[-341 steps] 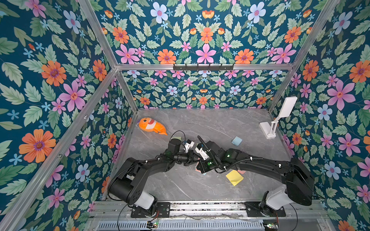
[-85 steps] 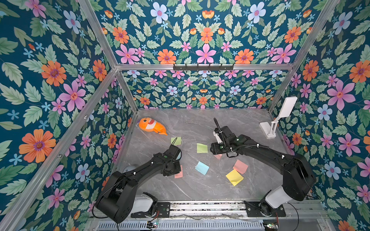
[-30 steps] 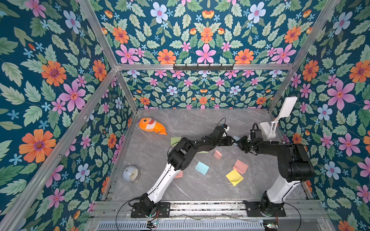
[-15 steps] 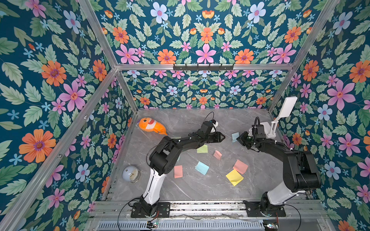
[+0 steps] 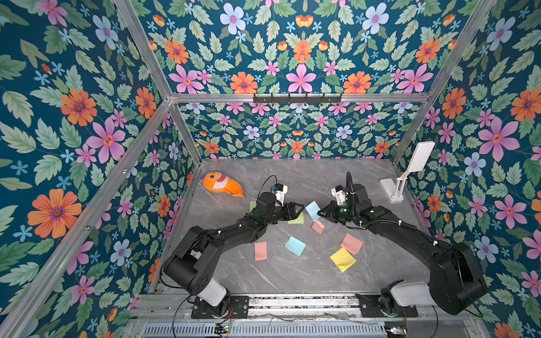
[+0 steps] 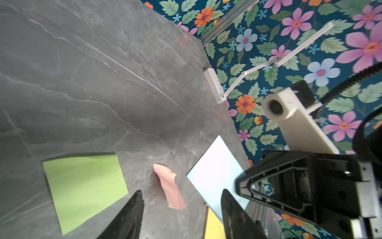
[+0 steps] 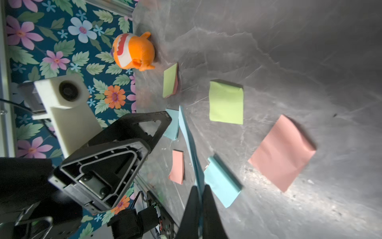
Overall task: Tear off pages from different memo pads
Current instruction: Pick up the memo pad from the center of the board.
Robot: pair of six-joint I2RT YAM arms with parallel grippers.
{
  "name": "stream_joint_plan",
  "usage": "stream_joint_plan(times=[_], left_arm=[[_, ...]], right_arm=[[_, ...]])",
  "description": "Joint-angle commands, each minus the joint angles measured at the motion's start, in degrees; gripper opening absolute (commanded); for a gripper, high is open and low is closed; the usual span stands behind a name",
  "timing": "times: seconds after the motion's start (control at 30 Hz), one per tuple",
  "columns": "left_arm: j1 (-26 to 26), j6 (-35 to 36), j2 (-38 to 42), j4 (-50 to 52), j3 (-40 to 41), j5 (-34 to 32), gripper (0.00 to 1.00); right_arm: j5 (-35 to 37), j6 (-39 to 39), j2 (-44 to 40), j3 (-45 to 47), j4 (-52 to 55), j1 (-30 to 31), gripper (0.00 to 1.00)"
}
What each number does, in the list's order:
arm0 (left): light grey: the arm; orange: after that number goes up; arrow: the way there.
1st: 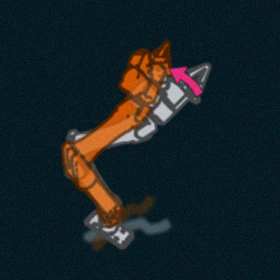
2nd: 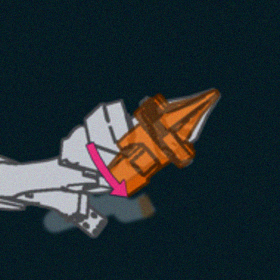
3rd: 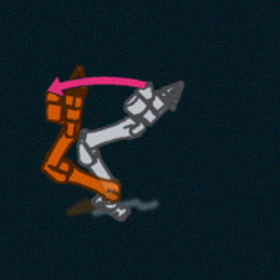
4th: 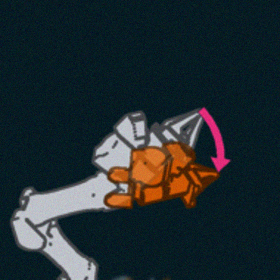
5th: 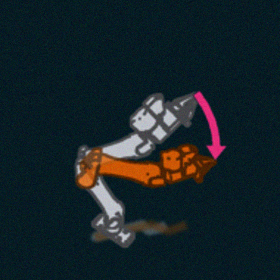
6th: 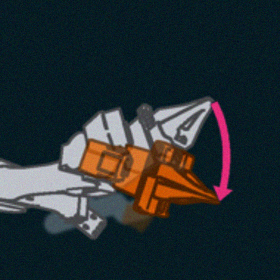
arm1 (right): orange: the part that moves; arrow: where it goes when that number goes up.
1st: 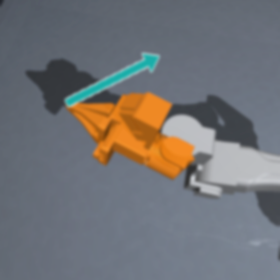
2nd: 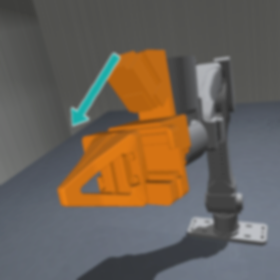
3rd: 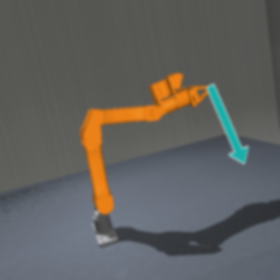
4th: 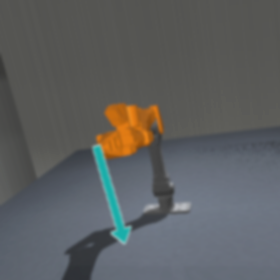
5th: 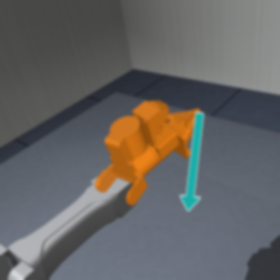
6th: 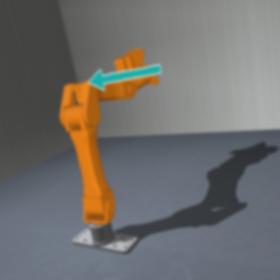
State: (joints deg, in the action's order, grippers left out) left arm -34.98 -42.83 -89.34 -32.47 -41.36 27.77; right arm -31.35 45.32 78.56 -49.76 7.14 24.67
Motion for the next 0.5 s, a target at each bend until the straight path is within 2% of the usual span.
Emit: stream_joint_plan(times=[0.0,0.13,0.23,0.47], left_arm=[[0.53,-5.72,0.39,-9.24,2.45,3.91,0.62],[0.48,-12.50,-1.80,-19.58,5.02,5.99,0.60],[0.44,-14.72,-3.48,-23.13,5.25,6.27,0.57],[0.18,-17.73,-5.30,-28.84,5.07,7.20,0.34]], right_arm=[[-3.57,4.25,-1.01,1.22,-5.40,1.03,0.02],[-4.88,6.67,-1.55,1.92,-8.06,1.38,0.02],[-5.61,9.55,-1.89,3.12,-11.34,1.39,0.02],[-7.55,16.68,-0.49,6.96,-19.59,1.43,0.02]])
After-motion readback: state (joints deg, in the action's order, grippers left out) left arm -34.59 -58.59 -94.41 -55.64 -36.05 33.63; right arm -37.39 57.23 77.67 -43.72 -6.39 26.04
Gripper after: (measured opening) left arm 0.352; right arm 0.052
